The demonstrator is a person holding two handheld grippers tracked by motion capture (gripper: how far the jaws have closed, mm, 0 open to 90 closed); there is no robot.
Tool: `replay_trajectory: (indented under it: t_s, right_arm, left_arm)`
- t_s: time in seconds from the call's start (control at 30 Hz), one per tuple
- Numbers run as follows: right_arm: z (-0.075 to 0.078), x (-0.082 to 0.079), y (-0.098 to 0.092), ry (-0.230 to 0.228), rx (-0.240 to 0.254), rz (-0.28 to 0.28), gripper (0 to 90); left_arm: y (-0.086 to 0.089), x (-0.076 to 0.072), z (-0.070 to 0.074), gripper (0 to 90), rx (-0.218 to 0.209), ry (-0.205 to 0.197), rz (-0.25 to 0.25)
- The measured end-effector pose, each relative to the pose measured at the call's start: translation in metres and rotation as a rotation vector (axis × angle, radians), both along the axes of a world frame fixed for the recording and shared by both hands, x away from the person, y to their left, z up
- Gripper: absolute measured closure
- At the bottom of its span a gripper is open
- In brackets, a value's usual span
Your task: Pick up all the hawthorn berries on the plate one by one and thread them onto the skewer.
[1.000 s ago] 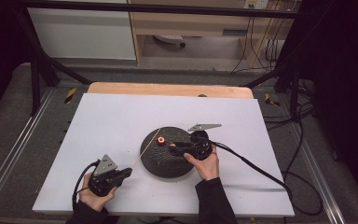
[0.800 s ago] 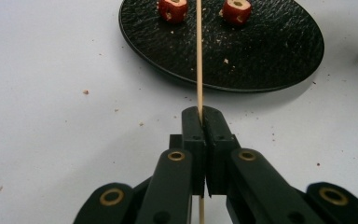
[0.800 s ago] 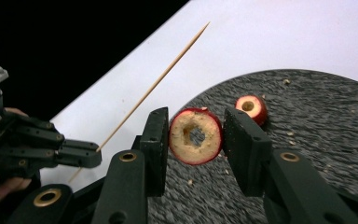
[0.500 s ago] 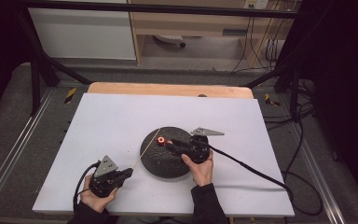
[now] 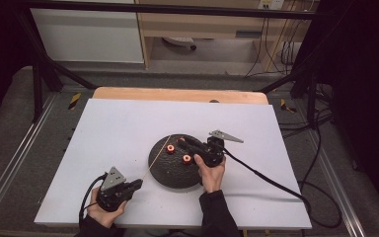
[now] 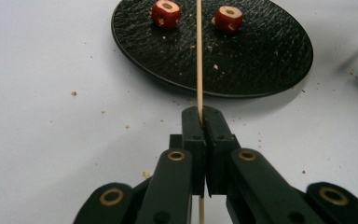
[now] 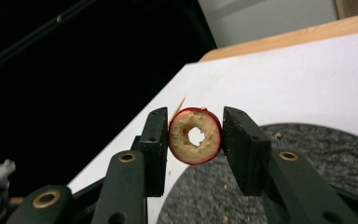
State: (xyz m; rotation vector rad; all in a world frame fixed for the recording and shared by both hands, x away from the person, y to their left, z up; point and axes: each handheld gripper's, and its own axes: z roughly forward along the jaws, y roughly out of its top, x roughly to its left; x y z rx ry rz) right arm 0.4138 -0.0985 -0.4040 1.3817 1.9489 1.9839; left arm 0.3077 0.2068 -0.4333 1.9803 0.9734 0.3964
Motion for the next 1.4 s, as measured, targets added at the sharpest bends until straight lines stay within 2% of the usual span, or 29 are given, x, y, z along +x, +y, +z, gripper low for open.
replay_trajectory:
  t_s: [0.13, 0.33, 0.53, 0.63, 0.8, 1.4]
  right_arm:
    - [0.001, 0.004, 0.0, -0.007, 0.028, -0.034, 62.2]
    - [0.0, 0.009, 0.0, -0.022, 0.055, -0.066, 62.2]
    - [-0.002, 0.011, 0.002, -0.027, 0.116, -0.093, 62.2]
    - [-0.003, 0.011, 0.003, -0.044, 0.146, -0.103, 62.2]
    - [-0.006, 0.009, 0.005, -0.031, 0.178, -0.099, 62.2]
    - [-0.014, 0.006, 0.01, -0.021, 0.212, -0.101, 62.3]
  left_arm:
    - [-0.003, -0.004, -0.001, 88.3, 0.012, -0.007, -0.007]
    - [-0.007, -0.007, -0.002, 88.3, 0.003, 0.0, -0.018]
    - [-0.011, -0.01, -0.003, 88.3, -0.009, 0.004, -0.026]
    - [-0.012, -0.01, -0.003, 88.3, -0.013, 0.005, -0.026]
    - [-0.013, -0.011, -0.003, 88.3, -0.016, 0.001, -0.025]
    - [-0.013, -0.011, -0.003, 88.3, -0.029, 0.003, -0.016]
